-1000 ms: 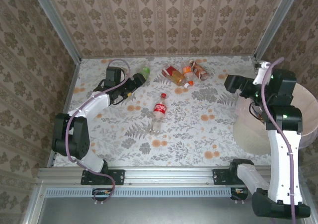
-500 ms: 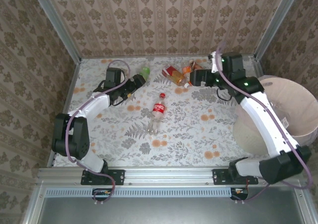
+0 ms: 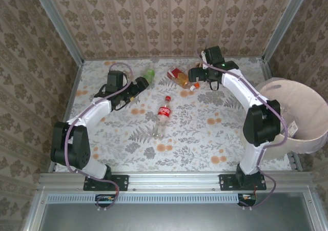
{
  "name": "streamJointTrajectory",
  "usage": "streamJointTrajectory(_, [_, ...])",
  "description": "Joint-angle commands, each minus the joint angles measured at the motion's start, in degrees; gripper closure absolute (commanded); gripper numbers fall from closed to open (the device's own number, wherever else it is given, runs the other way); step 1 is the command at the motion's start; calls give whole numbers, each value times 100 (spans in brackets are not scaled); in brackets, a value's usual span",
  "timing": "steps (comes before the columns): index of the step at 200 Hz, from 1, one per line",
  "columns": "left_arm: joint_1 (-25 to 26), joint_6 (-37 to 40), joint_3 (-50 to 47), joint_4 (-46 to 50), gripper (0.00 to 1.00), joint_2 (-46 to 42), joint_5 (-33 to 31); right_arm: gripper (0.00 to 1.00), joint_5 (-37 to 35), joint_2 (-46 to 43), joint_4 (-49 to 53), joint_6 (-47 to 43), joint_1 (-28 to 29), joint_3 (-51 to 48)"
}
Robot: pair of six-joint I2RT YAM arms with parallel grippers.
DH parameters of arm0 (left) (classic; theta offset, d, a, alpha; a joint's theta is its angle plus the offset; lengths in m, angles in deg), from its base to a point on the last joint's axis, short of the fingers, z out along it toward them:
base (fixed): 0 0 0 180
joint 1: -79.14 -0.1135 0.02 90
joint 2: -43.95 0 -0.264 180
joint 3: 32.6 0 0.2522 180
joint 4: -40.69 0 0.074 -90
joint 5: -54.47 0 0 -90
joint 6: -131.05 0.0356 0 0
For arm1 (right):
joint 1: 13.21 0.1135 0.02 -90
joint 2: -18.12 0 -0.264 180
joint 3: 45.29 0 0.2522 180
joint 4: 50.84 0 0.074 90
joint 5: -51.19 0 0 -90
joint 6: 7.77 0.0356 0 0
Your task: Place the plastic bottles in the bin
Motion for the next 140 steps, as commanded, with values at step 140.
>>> streamJointTrajectory(140, [-85, -48, -179, 191, 0, -379, -335, 21, -376, 3113, 1910, -747, -709, 3375])
